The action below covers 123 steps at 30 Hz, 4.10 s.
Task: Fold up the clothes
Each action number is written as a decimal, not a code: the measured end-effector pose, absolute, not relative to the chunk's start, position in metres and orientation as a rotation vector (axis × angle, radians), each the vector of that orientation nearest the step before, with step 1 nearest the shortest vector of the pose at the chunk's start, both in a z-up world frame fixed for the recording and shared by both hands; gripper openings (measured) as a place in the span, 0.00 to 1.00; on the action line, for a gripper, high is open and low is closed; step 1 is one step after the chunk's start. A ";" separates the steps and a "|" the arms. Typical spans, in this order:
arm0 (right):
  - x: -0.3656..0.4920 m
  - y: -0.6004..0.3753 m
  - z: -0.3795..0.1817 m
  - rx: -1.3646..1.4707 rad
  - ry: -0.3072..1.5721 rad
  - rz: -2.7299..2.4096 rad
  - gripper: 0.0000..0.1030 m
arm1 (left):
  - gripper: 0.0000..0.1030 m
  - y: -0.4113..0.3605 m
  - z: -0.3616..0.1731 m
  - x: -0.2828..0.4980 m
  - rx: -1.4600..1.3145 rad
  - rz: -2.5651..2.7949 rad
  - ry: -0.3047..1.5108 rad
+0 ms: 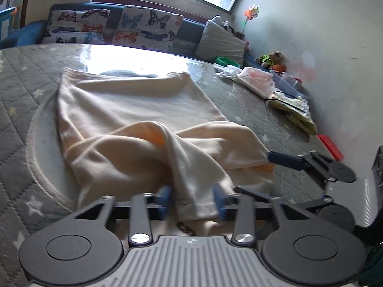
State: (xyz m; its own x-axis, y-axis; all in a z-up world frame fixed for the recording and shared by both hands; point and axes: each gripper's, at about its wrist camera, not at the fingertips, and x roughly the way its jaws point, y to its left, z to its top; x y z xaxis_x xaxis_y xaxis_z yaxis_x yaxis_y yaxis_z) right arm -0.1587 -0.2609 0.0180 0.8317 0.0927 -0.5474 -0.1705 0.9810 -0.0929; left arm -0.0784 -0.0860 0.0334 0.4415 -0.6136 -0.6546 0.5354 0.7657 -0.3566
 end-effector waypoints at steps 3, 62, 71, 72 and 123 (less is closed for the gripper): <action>-0.158 -0.259 0.014 -0.154 0.574 0.135 0.94 | 0.12 -0.080 0.035 -0.079 -0.111 -0.698 0.838; -0.135 -0.234 0.026 0.077 0.641 0.348 1.00 | 0.09 0.067 0.085 -0.072 -0.166 -0.279 0.617; -0.128 -0.210 0.022 0.031 0.639 0.376 1.00 | 0.09 0.111 0.080 -0.073 -0.098 -0.105 0.621; -0.128 -0.204 0.024 0.014 0.632 0.393 1.00 | 0.09 0.115 0.079 -0.072 -0.089 -0.089 0.625; -0.091 -0.205 0.035 -0.085 0.665 0.294 0.85 | 0.72 0.056 0.072 -0.078 -0.025 -0.321 0.670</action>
State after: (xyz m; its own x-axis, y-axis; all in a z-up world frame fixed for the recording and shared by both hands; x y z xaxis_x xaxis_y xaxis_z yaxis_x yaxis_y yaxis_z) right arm -0.0908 -0.2046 0.0350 0.7472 0.2414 -0.6192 -0.2954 0.9552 0.0159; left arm -0.0778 0.0559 0.0717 0.7365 -0.3006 -0.6060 0.2846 0.9504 -0.1256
